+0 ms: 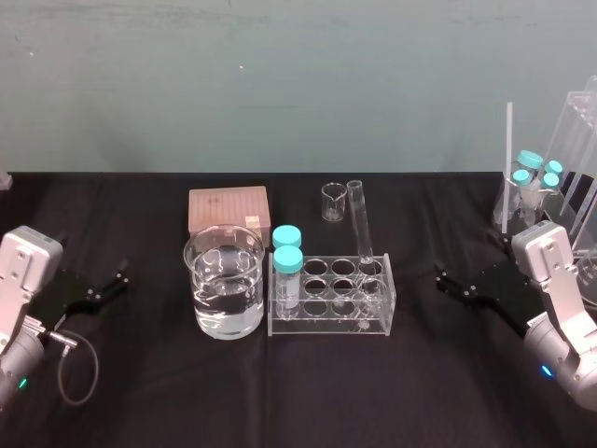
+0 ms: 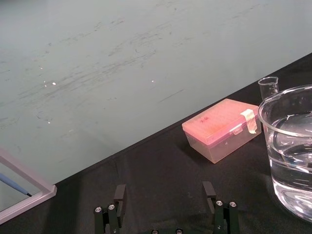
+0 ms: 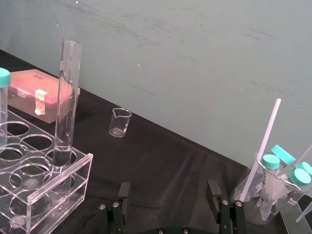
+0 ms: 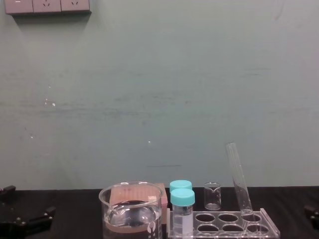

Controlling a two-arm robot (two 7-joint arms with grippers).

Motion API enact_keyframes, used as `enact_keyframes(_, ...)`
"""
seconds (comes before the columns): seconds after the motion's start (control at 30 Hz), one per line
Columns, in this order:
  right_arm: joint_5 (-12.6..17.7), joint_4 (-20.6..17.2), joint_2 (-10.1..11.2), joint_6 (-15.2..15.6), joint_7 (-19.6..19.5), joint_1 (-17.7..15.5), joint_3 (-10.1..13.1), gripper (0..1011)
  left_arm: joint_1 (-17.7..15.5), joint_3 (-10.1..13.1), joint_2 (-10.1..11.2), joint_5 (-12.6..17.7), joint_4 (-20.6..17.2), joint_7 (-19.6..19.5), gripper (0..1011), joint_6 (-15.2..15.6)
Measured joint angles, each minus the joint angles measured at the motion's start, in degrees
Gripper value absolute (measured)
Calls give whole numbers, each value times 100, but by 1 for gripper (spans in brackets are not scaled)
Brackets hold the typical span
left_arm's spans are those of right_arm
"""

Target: Hold the test tube with one hand and immerse one end into the beaker, then return it to the test tube rack.

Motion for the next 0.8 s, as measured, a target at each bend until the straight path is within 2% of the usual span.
enact_keyframes(0.4,56,-3,-19,-23,98,-10,60,1004,0,0,0,0,0,0,1000,0)
enact_keyframes(0.6,562,-233,-27,-22,648,-26,320,1004,0,0,0,0,0,0,1000,0)
enact_keyframes(0.63,562,-233,-27,-22,648,-26,320,1004,0,0,0,0,0,0,1000,0)
enact_keyframes(0.7,826,-342,-33,34,909,-9,418,1004,0,0,0,0,0,0,1000,0)
enact_keyframes(0.73,1049,-407,-35,105,1127,9,487,1004,0,0,0,0,0,0,1000,0)
enact_keyframes(0.77,1129,-430,-36,137,1214,18,513,1004,0,0,0,0,0,0,1000,0)
enact_keyframes(0.8,1361,-482,-37,255,1450,45,568,1004,0,0,0,0,0,0,1000,0)
